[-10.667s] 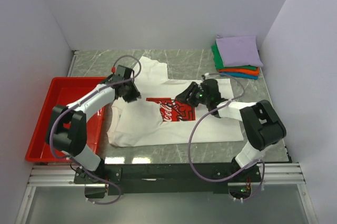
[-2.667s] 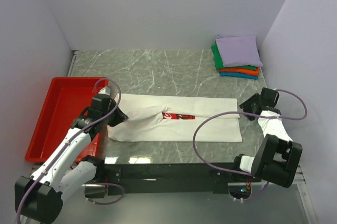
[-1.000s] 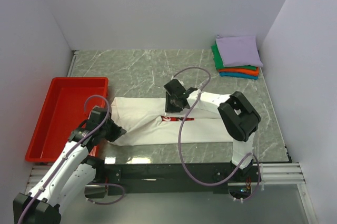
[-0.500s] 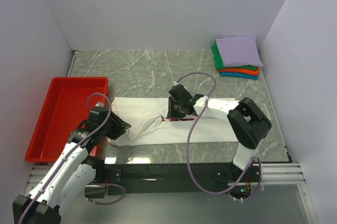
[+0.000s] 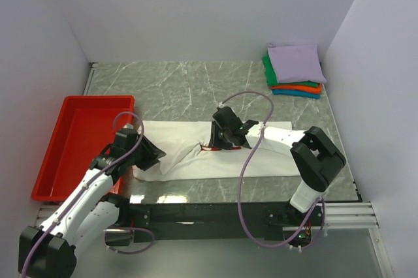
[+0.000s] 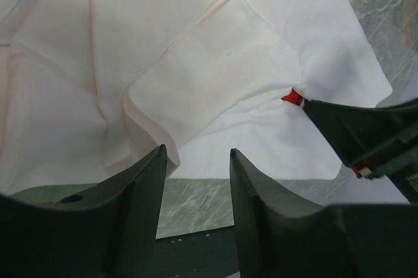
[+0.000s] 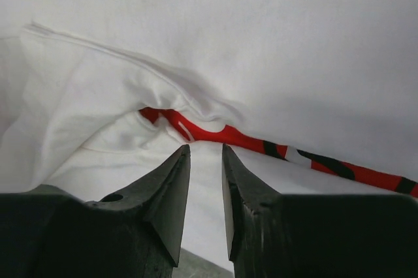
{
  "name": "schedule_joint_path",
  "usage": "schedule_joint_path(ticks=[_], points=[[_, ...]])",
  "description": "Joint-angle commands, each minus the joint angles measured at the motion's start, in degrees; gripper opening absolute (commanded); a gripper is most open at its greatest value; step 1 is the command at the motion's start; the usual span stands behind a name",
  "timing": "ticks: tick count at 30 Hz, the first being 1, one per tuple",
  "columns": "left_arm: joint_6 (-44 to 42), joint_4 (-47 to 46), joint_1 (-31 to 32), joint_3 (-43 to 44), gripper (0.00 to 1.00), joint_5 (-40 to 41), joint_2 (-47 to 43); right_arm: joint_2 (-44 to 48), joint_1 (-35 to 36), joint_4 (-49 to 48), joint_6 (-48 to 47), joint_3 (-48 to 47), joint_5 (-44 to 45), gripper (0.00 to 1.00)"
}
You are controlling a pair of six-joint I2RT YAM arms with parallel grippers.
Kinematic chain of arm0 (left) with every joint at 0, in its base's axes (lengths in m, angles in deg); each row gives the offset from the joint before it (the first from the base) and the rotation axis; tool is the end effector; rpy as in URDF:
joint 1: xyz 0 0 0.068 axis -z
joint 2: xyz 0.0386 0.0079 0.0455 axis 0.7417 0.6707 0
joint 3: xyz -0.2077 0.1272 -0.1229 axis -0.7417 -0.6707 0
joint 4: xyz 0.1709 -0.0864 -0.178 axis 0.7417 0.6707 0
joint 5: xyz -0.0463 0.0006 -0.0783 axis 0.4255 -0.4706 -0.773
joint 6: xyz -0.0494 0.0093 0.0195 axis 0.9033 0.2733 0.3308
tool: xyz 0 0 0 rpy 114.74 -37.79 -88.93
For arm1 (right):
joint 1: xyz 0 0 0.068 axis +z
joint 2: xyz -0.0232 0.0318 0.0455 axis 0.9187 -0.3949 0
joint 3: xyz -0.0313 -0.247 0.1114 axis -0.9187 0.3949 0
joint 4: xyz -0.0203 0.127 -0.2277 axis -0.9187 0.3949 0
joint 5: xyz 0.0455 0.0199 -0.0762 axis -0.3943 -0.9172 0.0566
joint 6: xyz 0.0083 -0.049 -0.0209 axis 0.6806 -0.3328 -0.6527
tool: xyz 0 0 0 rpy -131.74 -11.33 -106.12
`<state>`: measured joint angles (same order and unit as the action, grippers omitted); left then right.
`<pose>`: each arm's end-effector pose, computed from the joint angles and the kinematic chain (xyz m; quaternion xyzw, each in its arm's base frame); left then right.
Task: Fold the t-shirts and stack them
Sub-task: Fold the tshirt
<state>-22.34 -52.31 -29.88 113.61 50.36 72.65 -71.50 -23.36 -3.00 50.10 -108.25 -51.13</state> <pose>0.1495 -0.0538 0.2023 -0.3253 0.8708 -0.2846 0.2345 0.2451 0.2332 0.1702 -0.0387 0.9488 0.2192 0.2243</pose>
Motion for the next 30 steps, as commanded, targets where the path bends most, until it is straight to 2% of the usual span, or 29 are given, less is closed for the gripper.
schedule_joint_path(ticks=[1, 8, 14, 15, 19, 24, 30], points=[[-0.83, -1.81, 0.19, 0.37, 0.48, 3.19, 1.32, 4.09, 0.83, -0.30, -0.85, -2.94, 1.87, 0.33], [0.67, -0.76, 1.42, 0.73, 0.46, 8.11, 3.87, -2.75, 4.43, 5.06, -6.03, -16.21, 5.47, 0.34], [3.74, 0.04, 4.23, -1.29, 0.21, 8.99, 4.32, -14.70, 6.28, 7.78, -12.18, -31.24, 3.28, 0.38], [4.88, 0.73, 4.59, -1.64, 0.14, 10.22, 3.97, -17.41, 7.15, 8.13, -12.98, -34.39, 3.19, 0.42], [6.56, 2.14, 5.03, -2.96, 0.01, 11.11, 2.12, -23.31, 9.61, 9.54, -16.93, -40.31, 2.40, 0.46], [7.26, 2.94, 5.12, -3.40, 0.00, 11.28, 0.62, -28.77, 11.91, 11.04, -18.87, -44.53, 4.32, 0.50], [7.26, 3.20, 5.20, -3.76, 0.00, 11.19, 0.62, -29.66, 12.61, 11.04, -19.05, -44.97, 6.26, 0.50]])
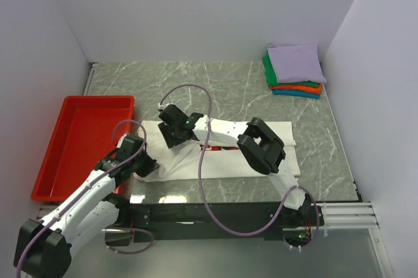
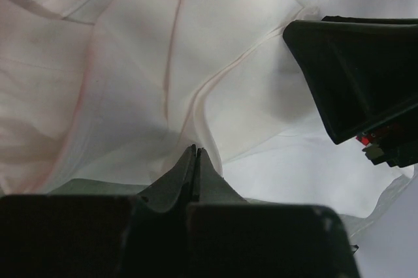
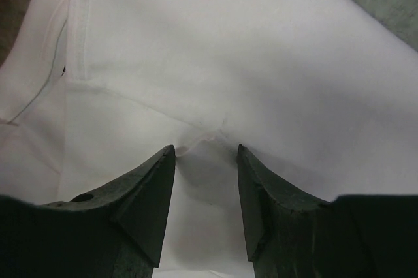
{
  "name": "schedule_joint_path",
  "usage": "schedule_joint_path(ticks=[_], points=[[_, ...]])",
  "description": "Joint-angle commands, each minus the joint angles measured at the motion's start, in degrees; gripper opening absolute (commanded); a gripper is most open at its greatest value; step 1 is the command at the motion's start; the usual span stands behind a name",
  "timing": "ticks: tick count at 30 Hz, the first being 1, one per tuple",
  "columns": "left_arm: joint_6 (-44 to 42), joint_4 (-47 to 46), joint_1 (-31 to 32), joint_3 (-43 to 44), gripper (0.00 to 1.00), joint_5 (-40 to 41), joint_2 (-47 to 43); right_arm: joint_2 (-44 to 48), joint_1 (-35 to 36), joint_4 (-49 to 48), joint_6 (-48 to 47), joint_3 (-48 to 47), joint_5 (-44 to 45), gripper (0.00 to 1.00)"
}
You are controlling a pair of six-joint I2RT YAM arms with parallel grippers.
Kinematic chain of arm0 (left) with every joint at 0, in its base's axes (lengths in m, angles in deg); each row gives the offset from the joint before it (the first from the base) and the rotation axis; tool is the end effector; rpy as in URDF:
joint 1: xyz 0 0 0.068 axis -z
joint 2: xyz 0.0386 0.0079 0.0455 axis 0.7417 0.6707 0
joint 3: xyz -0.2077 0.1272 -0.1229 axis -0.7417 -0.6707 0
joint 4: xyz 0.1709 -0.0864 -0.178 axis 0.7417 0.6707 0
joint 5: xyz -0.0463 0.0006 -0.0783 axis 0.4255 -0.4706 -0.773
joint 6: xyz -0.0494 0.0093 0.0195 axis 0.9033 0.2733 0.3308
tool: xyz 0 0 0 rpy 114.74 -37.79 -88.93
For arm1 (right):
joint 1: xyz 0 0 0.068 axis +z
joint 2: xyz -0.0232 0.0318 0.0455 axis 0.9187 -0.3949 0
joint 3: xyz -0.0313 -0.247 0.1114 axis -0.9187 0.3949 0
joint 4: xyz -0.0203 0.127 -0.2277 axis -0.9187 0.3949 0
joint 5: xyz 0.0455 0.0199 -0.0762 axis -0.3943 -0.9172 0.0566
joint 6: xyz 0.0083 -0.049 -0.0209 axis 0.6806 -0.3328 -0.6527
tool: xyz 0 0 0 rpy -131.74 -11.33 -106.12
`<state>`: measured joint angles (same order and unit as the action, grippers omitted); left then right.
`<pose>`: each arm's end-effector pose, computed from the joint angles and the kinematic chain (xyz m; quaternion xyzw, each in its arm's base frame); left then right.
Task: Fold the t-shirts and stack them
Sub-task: Fold the tshirt
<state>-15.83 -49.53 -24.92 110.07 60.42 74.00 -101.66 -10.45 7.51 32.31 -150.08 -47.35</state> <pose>0.1383 -0.0573 0.1758 -0.3750 0.8769 -0.2048 0.2204 0.2713 0.4044 0.1687 -0.2775 0.9047 0.1911 0.2606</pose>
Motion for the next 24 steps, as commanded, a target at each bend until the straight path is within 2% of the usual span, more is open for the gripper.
schedule_joint_path(ticks=[1, 13, 24], points=[[0.75, 0.42, 0.24, -0.22, 0.00, 1.14, -0.82, 0.42, -0.31, 0.61, -1.35, -3.14, 2.74, 0.50], [0.31, 0.43, 0.24, -0.13, 0.00, 0.79, -1.61, -1.60, 0.31, 2.63, -0.91, -5.60, 5.65, 0.46], [-0.04, 0.60, 0.24, -0.22, 0.00, 0.70, -2.14, -2.13, 1.01, 1.85, 0.06, -4.81, 5.29, 0.31]])
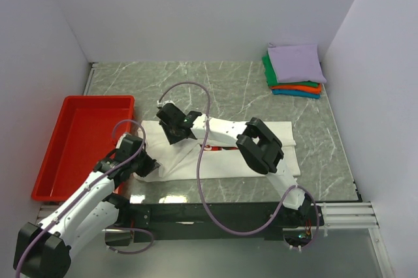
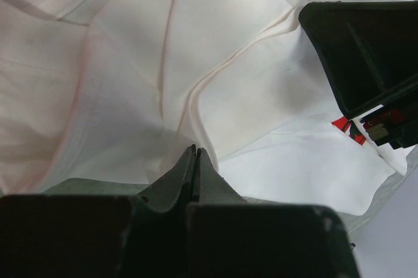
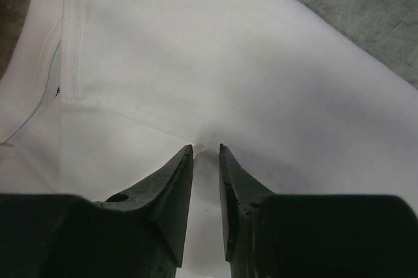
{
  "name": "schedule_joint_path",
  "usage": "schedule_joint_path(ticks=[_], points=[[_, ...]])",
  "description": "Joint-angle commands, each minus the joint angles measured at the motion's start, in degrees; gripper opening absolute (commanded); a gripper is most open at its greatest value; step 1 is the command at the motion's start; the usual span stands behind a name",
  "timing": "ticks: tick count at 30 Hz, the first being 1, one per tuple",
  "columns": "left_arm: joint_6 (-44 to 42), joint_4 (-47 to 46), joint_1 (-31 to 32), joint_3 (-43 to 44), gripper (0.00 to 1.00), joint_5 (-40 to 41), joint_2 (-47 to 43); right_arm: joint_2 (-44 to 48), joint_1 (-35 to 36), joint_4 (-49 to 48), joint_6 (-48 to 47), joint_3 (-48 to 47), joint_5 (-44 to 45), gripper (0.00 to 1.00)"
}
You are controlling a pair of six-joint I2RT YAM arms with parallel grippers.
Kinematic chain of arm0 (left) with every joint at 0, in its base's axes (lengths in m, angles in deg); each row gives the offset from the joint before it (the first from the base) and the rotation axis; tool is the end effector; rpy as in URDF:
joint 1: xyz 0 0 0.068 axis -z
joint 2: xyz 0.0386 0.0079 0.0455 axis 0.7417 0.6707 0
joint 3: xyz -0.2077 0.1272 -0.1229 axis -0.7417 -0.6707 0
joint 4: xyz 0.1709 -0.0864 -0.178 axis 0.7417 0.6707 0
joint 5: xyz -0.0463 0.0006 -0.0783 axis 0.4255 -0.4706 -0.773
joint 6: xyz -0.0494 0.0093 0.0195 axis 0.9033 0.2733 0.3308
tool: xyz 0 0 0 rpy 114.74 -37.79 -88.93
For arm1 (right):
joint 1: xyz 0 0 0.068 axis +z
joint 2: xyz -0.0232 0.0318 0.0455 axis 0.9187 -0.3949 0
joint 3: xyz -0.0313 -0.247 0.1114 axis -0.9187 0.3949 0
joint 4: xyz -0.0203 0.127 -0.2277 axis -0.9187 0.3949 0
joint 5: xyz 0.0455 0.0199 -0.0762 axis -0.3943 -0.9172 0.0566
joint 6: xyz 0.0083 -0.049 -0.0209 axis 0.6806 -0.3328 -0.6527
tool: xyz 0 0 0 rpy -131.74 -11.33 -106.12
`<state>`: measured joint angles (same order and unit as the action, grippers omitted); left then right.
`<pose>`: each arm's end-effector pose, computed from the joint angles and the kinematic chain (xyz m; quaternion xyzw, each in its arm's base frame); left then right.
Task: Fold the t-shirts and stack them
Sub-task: Fold the tshirt
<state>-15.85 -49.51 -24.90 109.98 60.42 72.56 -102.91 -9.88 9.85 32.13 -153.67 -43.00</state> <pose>0.1366 -0.0566 0.1785 -0.3735 0.8736 -0.2127 0.2281 0.2734 0.4115 0.1754 -0.2714 0.9055 0.1639 0.2822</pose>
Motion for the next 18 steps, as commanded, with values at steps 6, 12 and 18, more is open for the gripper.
schedule_joint_path(ticks=[6, 12, 18], points=[[-0.02, 0.93, 0.22, 0.05, 0.00, 0.88, -1.14, 0.34, 0.36, -0.85, 0.93, -0.26, 0.15, 0.15], [-0.28, 1.37, 0.22, 0.57, 0.00, 1.05, -1.40, 3.51, 0.27, -2.25, 1.64, 2.20, 0.59, 0.03], [0.07, 2.42, 0.22, 0.75, 0.00, 1.14, -2.63, 5.70, 0.27, -3.30, 2.08, 3.96, 1.21, 0.00]])
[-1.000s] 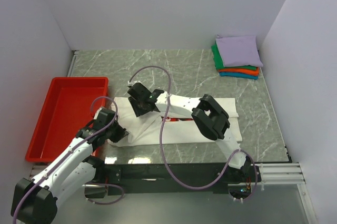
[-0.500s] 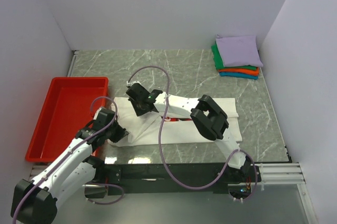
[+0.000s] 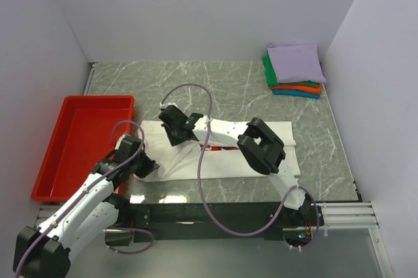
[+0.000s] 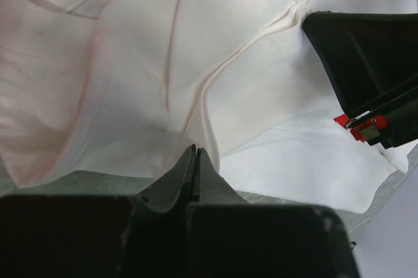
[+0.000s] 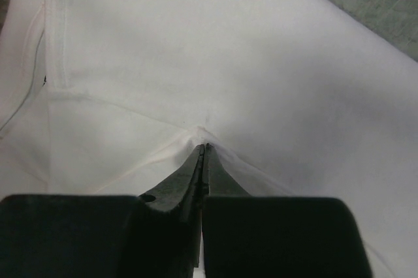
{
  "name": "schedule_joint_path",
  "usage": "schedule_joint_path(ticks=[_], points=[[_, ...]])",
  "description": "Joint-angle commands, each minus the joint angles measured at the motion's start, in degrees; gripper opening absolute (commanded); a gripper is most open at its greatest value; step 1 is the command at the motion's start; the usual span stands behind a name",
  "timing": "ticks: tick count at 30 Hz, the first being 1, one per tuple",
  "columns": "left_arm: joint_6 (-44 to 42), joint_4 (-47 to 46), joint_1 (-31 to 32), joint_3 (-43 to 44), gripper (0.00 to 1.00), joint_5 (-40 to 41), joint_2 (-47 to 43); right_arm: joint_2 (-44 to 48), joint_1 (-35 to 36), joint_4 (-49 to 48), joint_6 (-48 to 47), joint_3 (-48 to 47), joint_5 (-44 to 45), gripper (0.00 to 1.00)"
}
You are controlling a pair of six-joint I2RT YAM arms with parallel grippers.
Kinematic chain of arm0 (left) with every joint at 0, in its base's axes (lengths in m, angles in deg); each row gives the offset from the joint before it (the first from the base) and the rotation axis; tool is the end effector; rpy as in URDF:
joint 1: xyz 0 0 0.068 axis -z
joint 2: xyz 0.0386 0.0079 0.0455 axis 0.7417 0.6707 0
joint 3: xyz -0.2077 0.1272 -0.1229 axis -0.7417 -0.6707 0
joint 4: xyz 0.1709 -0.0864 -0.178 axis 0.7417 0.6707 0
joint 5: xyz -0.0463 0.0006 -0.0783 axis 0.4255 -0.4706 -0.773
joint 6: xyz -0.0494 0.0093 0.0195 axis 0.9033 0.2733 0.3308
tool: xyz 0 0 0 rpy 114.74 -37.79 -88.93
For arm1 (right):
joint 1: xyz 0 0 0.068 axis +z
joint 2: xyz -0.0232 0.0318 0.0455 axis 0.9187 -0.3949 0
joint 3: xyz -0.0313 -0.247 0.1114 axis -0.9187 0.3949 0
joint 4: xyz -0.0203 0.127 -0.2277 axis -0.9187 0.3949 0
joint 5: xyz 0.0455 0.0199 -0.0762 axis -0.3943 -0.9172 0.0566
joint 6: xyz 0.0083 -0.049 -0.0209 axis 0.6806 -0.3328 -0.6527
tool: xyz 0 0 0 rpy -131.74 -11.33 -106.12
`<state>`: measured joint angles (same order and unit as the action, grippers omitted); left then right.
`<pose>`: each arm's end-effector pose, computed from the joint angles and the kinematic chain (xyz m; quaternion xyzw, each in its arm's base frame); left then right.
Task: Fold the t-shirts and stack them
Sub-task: Fold the tshirt
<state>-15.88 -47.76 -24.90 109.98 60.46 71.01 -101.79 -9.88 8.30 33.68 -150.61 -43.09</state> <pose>0.1324 -0.0548 0.1799 -0.3735 0.8742 -0.2112 0.2272 0.2696 0.4058 0.1698 -0.2598 0.9100 0.1662 0.2771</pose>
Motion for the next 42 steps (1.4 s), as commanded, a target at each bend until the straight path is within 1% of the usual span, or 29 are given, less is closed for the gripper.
schedule_joint_path(ticks=[1, 2, 4, 5, 7, 8, 16, 22, 27, 30, 31, 33, 34, 37, 42], points=[[0.09, 0.68, 0.22, 0.66, 0.00, 1.01, -1.17, 5.03, 0.18, -2.02, 0.61, 1.25, 1.38, 0.00], [0.18, 0.76, 0.22, 0.75, 0.00, 1.01, -1.34, 5.38, 0.18, -2.28, 0.53, 1.60, 1.38, 0.03], [0.26, 0.76, 0.22, 0.75, 0.00, 1.01, -1.34, 5.38, 0.18, -1.93, 0.27, 1.43, 1.73, 0.13], [0.18, 0.85, 0.22, 0.84, 0.00, 1.01, -1.25, 5.38, 0.18, -1.93, 0.00, 1.34, 1.82, 0.23], [0.09, 0.85, 0.22, 0.84, 0.00, 1.01, -1.17, 5.47, 0.18, -2.28, -0.52, 1.52, 1.74, 0.30], [0.09, 0.76, 0.22, 0.84, 0.00, 1.01, -1.17, 5.30, 0.35, -2.46, -0.70, 1.52, 1.56, 0.36], [0.00, -0.03, 0.22, 0.49, 0.00, 0.57, -0.73, 0.82, 0.88, 0.18, -1.93, -2.52, 2.17, 0.43], [-0.26, -0.47, 0.22, 0.31, 0.00, 0.31, -0.29, -1.56, 1.59, 0.71, -1.67, -3.58, 1.47, 0.46], [-0.26, -0.91, 0.22, 0.05, 0.00, 0.04, -0.29, -2.35, 1.67, 1.06, -0.97, -3.49, 2.17, 0.45], [-0.26, -0.91, 0.22, 0.05, 0.00, 0.04, -0.20, -1.48, 1.67, 0.71, -0.62, -2.88, 2.79, 0.35], [-0.35, -0.82, 0.22, 0.05, 0.00, 0.04, -0.37, -0.78, 1.67, 0.53, -0.35, -2.27, 2.96, 0.31], [-0.44, -0.64, 0.22, 0.22, 0.00, 0.13, -0.38, 0.28, 1.67, 0.00, 0.09, -1.56, 3.31, 0.26], [-0.44, -0.64, 0.22, 0.22, 0.00, 0.04, -0.46, 1.24, 1.59, 0.00, 0.26, -1.04, 3.49, 0.22], [-0.53, -0.47, 0.22, 0.40, 0.00, 0.04, -0.64, 3.09, 1.59, -0.09, 0.79, -0.51, 4.19, 0.15], [-0.44, 0.23, 0.22, 0.66, 0.00, 0.13, -1.16, 7.21, 1.50, 0.27, 2.02, 1.16, 5.78, 0.08]])
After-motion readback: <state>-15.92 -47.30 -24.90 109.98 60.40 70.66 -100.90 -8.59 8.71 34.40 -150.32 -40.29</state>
